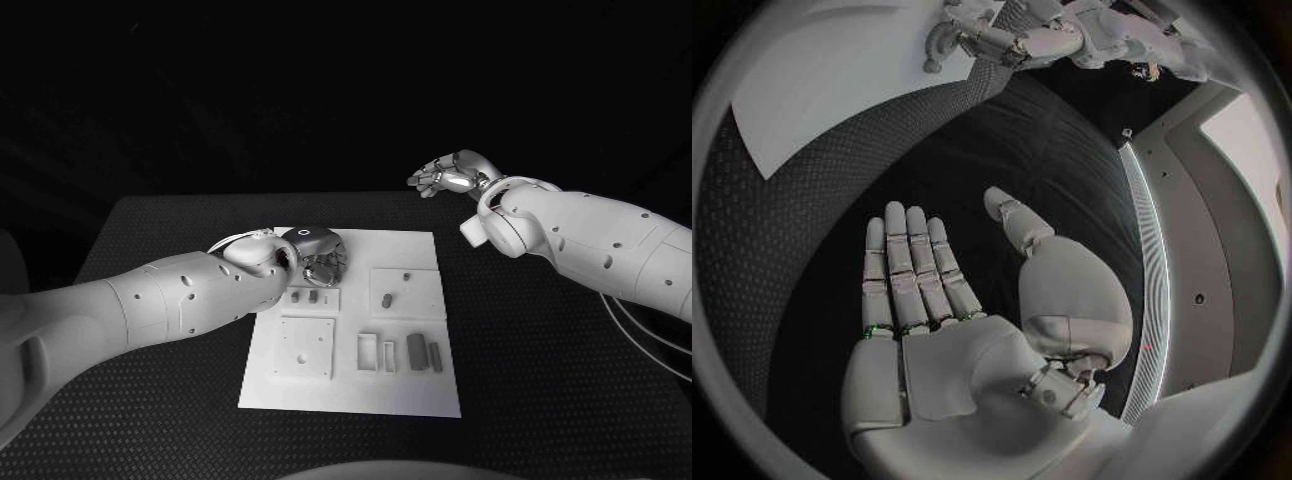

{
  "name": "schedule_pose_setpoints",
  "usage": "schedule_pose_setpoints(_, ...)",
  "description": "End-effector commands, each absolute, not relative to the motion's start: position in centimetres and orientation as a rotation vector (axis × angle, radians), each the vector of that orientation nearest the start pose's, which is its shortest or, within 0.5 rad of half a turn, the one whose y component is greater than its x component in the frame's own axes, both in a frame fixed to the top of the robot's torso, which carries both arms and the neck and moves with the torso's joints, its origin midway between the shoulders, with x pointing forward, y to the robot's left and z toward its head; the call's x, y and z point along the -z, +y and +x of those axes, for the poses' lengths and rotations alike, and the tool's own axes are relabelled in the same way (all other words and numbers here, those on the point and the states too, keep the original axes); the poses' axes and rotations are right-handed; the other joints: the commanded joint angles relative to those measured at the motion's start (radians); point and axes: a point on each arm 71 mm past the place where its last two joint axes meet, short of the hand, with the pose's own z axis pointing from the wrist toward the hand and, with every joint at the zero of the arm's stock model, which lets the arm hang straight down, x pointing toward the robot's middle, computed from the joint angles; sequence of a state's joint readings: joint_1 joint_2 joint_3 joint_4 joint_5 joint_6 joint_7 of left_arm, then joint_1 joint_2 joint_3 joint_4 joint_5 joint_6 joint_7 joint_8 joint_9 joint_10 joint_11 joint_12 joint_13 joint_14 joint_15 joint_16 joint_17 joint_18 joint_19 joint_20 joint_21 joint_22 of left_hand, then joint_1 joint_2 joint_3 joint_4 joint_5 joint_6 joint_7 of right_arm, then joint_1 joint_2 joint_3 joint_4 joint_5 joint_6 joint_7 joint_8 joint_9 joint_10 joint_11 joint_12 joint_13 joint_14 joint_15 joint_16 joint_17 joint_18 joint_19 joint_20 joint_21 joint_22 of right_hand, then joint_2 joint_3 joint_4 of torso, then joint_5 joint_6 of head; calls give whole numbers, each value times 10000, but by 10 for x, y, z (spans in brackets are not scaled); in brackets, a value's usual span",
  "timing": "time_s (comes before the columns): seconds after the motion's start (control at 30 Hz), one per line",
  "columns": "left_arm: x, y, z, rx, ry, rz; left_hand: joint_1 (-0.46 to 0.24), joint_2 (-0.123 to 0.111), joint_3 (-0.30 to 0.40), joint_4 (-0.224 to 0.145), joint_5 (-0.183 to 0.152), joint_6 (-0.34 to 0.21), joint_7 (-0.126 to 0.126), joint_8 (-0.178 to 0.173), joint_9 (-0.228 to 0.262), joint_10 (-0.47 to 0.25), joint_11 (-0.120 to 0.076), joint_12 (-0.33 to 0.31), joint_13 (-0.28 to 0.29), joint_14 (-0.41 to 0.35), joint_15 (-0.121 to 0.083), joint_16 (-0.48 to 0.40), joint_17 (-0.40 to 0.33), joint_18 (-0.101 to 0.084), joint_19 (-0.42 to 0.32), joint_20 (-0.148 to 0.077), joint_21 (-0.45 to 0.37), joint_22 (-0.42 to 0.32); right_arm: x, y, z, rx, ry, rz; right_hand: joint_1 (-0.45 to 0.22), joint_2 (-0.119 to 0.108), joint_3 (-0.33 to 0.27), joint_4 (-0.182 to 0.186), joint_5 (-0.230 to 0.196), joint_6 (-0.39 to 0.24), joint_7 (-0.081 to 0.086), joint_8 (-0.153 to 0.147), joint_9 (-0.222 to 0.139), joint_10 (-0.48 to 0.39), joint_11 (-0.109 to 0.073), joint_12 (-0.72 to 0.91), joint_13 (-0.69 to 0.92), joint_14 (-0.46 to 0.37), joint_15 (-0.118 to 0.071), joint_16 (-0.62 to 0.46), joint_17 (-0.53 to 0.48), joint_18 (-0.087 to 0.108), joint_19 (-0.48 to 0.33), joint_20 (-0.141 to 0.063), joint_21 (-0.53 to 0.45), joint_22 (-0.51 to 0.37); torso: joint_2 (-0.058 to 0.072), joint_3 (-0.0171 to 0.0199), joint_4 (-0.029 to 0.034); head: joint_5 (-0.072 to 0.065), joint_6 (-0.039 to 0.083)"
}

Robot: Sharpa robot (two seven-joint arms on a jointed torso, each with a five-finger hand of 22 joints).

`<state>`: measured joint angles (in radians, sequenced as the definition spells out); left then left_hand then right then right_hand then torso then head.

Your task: Assemble the parts on the task board

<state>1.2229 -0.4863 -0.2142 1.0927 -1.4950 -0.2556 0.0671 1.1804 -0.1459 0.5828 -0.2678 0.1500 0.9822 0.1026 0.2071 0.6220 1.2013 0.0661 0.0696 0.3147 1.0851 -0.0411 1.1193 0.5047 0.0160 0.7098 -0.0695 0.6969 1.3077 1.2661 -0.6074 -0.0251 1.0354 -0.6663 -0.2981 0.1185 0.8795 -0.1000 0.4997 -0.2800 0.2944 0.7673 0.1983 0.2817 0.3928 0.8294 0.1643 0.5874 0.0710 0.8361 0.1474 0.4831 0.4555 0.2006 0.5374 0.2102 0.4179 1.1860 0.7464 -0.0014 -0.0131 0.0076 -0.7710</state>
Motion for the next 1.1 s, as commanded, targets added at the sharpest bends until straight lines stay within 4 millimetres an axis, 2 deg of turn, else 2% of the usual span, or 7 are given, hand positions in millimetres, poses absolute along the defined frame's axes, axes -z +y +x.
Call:
schedule_pose_setpoints(0.03,259,129,527,6266,18191,4689,-4,116,-17,33,-23,91,15,66,-19,108,-1,58,-17,79,-23,85,26,-160,67,-330,-37,187,171,-230,580,-9609,15940,5768,-99,16,49,-12,64,-30,223,43,-14,47,-4,9,-14,5,35,-41,-14,-44,-22,41,-50,16,-2,0,2,-5,-6)
schedule_pose_setpoints(0.47,271,124,522,6356,18544,4780,0,219,-14,-22,-28,307,35,163,-83,399,-47,85,-60,110,-70,338,41,-160,113,-358,15,196,171,-230,580,-9608,15950,5768,-98,17,49,-15,64,-29,221,46,-17,47,-4,11,-14,4,34,-40,-14,-43,-20,41,-56,23,12,-7,-7,-29,-67)
schedule_pose_setpoints(0.87,274,125,520,6217,18767,5057,74,329,40,-97,91,558,37,277,-132,760,-95,137,-80,228,-123,576,28,-160,170,-406,62,188,171,-231,579,-9599,15947,5774,-96,16,49,-18,64,-28,221,49,-19,47,-4,12,-14,4,34,-39,-15,-42,-19,41,-63,30,-6,-1,15,-48,-113)
schedule_pose_setpoints(1.1,276,125,519,6173,18734,5215,109,313,53,-147,132,553,51,263,-169,764,-98,84,-117,307,-131,650,16,-160,178,-417,59,177,171,-231,579,-9609,15954,5768,-97,15,48,-18,63,-28,220,51,-20,48,-5,13,-14,3,34,-39,-15,-42,-18,42,-67,34,-3,-3,17,-29,-123)
